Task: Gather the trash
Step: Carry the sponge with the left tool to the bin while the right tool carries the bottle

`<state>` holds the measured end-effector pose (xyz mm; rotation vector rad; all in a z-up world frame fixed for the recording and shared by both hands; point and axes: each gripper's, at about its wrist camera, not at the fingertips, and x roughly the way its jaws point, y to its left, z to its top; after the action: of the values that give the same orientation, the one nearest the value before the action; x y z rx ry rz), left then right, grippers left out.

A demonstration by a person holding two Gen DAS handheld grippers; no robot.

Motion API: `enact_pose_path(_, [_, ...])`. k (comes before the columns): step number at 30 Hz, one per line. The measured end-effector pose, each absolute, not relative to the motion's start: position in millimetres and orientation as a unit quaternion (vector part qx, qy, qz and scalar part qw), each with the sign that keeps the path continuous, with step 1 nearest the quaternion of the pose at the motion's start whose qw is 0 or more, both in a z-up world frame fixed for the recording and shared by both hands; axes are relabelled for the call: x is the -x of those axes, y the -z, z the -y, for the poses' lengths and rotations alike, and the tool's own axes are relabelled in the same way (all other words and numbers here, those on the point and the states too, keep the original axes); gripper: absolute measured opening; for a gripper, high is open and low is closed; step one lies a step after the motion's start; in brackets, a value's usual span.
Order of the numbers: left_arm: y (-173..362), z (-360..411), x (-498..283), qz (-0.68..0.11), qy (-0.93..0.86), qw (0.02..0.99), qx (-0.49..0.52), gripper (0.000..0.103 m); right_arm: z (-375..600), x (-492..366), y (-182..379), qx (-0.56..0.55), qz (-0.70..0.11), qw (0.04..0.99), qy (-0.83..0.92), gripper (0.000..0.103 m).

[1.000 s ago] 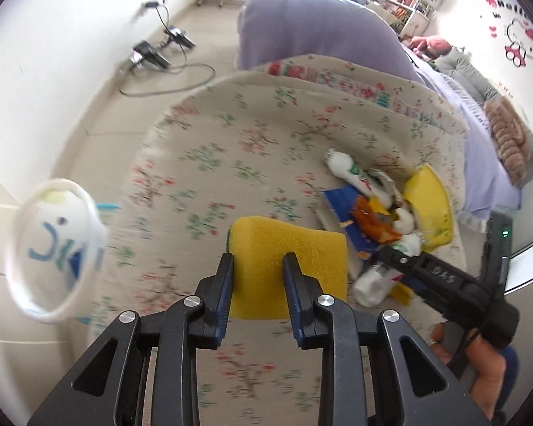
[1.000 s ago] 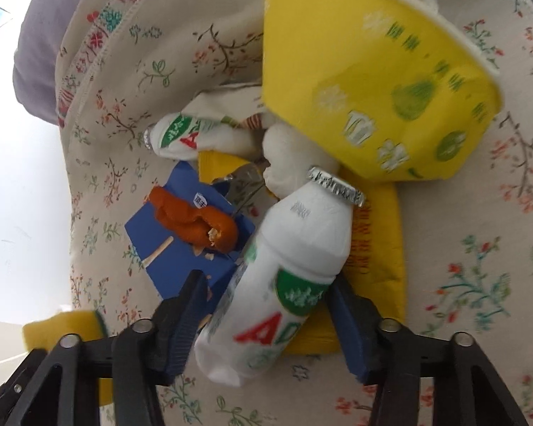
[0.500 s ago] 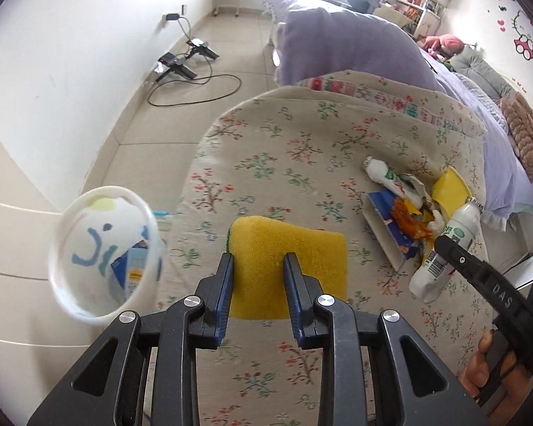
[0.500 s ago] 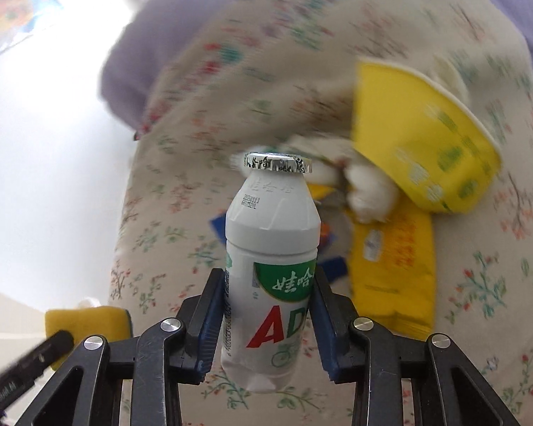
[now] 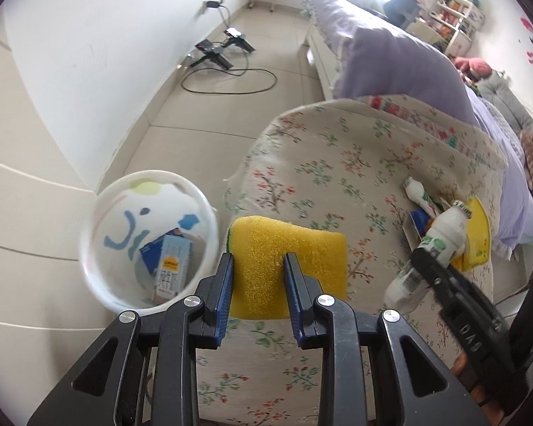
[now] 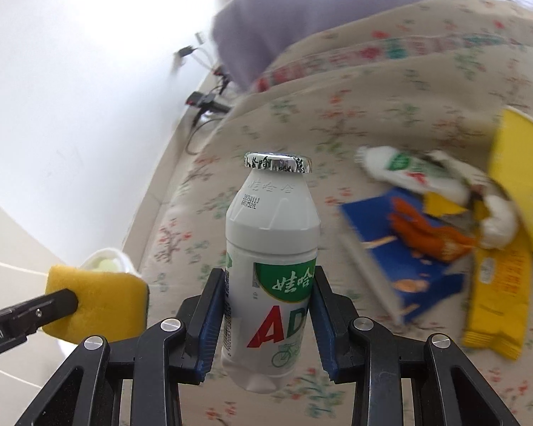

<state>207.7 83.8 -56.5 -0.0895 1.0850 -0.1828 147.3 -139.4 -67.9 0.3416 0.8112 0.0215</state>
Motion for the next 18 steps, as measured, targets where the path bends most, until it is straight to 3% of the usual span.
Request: enact_pose_path(18, [61, -162, -238, -0.528, 0.0, 0.846, 0.076, 0.03, 6, -203, 86, -0.101, -0.415, 0.896, -0.121, 0.041])
